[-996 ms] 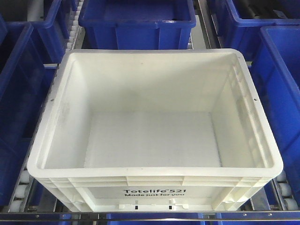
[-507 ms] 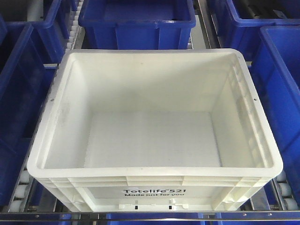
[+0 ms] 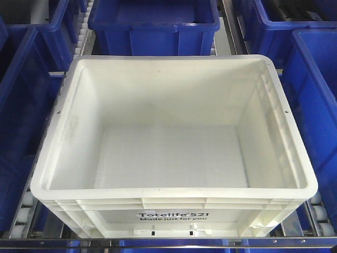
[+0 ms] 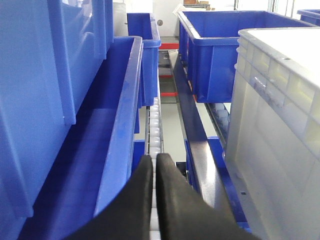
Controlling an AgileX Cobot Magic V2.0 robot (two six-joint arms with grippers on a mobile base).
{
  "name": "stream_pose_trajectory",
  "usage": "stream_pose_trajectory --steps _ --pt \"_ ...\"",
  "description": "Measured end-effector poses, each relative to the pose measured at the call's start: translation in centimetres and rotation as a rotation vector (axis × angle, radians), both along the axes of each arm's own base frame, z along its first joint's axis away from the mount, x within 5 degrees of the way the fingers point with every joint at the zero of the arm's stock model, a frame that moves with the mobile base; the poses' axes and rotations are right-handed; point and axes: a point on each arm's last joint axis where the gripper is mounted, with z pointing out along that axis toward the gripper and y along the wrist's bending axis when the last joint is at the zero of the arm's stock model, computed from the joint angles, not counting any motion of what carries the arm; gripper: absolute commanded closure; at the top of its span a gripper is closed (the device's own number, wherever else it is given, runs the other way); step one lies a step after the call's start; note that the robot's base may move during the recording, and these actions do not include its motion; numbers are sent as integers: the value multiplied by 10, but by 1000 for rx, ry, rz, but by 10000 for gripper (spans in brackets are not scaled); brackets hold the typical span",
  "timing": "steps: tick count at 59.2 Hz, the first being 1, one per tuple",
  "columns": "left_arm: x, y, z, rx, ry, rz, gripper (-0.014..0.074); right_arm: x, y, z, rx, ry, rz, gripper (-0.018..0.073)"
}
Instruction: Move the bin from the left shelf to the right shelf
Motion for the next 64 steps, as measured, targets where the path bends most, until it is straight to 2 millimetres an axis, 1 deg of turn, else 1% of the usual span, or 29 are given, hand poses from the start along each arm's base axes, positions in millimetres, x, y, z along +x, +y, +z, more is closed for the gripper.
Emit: stream_pose_trajectory --steps 64 --pt "0 0 0 1 1 0 603 0 0 1 -10 -27 0 567"
